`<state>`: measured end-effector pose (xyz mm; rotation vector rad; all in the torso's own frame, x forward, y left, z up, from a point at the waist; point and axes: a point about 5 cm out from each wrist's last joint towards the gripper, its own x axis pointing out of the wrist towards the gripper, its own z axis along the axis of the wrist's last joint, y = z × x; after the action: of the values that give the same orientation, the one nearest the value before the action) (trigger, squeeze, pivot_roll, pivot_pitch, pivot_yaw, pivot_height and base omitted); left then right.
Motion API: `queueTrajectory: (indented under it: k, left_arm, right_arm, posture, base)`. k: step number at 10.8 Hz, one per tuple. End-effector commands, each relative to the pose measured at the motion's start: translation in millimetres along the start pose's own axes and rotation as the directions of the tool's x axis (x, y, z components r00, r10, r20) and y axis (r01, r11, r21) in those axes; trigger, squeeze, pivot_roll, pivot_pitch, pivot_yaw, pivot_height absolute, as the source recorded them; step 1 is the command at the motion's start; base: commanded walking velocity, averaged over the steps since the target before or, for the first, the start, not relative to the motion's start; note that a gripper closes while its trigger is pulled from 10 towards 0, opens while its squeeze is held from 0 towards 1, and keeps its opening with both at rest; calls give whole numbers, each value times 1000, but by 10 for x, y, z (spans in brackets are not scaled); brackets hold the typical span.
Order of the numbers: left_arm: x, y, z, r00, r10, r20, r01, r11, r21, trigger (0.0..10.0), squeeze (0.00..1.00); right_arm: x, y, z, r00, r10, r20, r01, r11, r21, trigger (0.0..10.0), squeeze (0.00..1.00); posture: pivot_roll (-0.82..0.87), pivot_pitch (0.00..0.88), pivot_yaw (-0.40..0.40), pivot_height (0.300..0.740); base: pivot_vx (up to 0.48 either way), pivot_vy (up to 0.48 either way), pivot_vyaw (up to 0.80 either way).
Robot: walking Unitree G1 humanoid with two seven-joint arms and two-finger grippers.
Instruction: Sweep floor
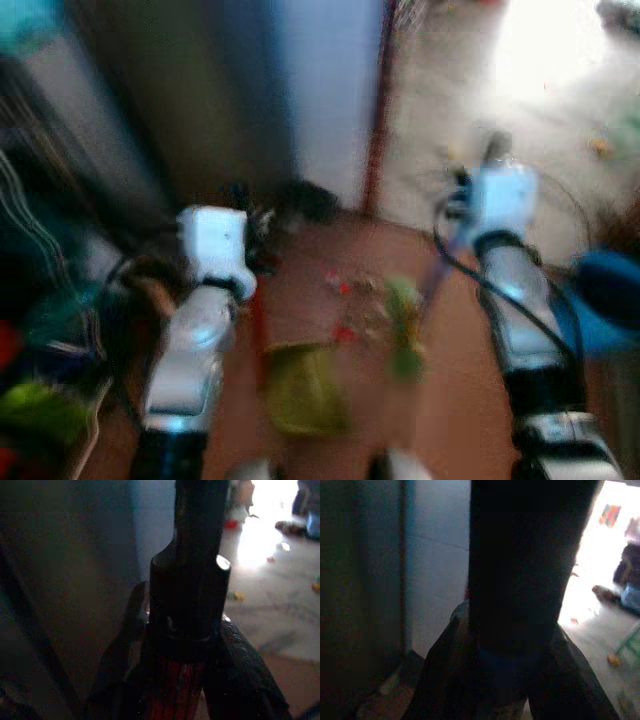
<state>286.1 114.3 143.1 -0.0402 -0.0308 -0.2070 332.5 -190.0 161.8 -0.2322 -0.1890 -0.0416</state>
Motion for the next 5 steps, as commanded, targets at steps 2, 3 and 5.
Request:
queueTrajectory:
  k: [2,3,5]
  left_arm:
    - [26,-14,241,995,-28,100,25,999,24,10000,0]
    - [30,-11,262,993,-40,112,35,998,46,10000,0]
    - [36,53,286,992,-52,119,41,995,88,10000,0]
  right_arm:
    - [68,100,199,995,34,93,-31,999,-31,10000,0]
    - [72,102,200,995,35,96,-32,999,-34,10000,0]
    - [74,85,200,994,30,101,-26,999,-47,10000,0]
  posture:
    - [19,45,-1,740]
    - [21,43,0,740]
    - [23,41,0,740]
  base:
    - [144,191,0]
    - [0,0,0]
    - [0,0,0]
